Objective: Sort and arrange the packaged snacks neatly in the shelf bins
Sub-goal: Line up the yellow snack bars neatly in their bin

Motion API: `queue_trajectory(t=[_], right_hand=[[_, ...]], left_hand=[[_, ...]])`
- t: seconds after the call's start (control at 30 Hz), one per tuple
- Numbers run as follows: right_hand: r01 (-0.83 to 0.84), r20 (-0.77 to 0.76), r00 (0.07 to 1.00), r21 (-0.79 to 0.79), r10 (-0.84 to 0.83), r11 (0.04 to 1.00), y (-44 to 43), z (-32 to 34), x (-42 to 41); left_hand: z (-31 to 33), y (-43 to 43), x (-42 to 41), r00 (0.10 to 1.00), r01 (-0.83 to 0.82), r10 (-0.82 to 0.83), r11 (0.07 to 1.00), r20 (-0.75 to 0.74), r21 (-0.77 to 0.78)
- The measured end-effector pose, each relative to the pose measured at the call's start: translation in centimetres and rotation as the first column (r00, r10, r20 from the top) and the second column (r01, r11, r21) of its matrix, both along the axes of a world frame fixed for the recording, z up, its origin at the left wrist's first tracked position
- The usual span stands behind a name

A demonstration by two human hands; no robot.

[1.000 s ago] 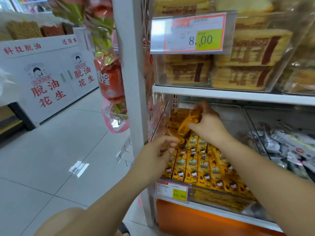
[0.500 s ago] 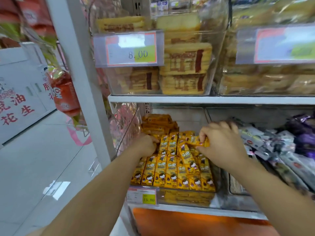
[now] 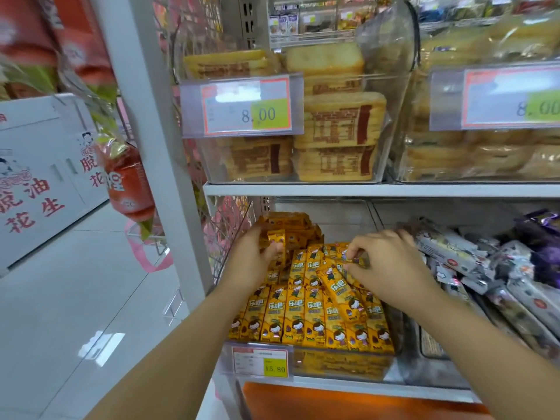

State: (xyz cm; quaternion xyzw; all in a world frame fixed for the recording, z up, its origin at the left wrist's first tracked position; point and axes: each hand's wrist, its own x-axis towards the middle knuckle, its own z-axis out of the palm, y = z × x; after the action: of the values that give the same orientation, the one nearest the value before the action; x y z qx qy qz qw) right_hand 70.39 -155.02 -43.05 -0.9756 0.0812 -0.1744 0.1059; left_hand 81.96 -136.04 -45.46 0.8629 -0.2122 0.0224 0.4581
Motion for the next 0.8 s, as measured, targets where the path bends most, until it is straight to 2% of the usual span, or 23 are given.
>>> queue_trajectory(t=[0.1,0.23,0.47,0.57,0.67,0.8], right_hand=[[-0.005,0.037,0.999,0.025,0.004,1.000,0.0,-0.4,0.1],[-0.021,0.057,0.998,0.059,0.018,0.998,-0.3,-0.7,0.0],[-0.059,0.088,0.995,0.123,0.049,0.991,-0.8,-1.3,0.4],[-0.060,0.077,0.996,0.130,0.050,0.990,-0.7,-1.4,0.6],[-0.057,0.074,0.996,0.141,0.046,0.988,-0.7,-1.5,0.7],[-0.055,0.054,0.997,0.138,0.048,0.989,-0.7,-1.6,0.7]], left_hand=[[0.6,0.2,-0.4,0.999,0.010,-0.012,0.998,-0.037,-0.057],[0.7,0.1,0.1,0.998,0.012,-0.011,1.000,-0.058,0.019],[0.4,-0.3,0.3,0.990,-0.069,0.068,0.998,0.127,0.000],[0.0,-0.5,-0.1,0.985,-0.144,0.134,0.986,0.112,0.084],[-0.5,-0.9,-0.4,0.982,-0.185,0.187,0.969,0.004,0.161],[-1.1,-1.3,0.5,0.981,-0.111,0.161,0.921,-0.105,0.373]])
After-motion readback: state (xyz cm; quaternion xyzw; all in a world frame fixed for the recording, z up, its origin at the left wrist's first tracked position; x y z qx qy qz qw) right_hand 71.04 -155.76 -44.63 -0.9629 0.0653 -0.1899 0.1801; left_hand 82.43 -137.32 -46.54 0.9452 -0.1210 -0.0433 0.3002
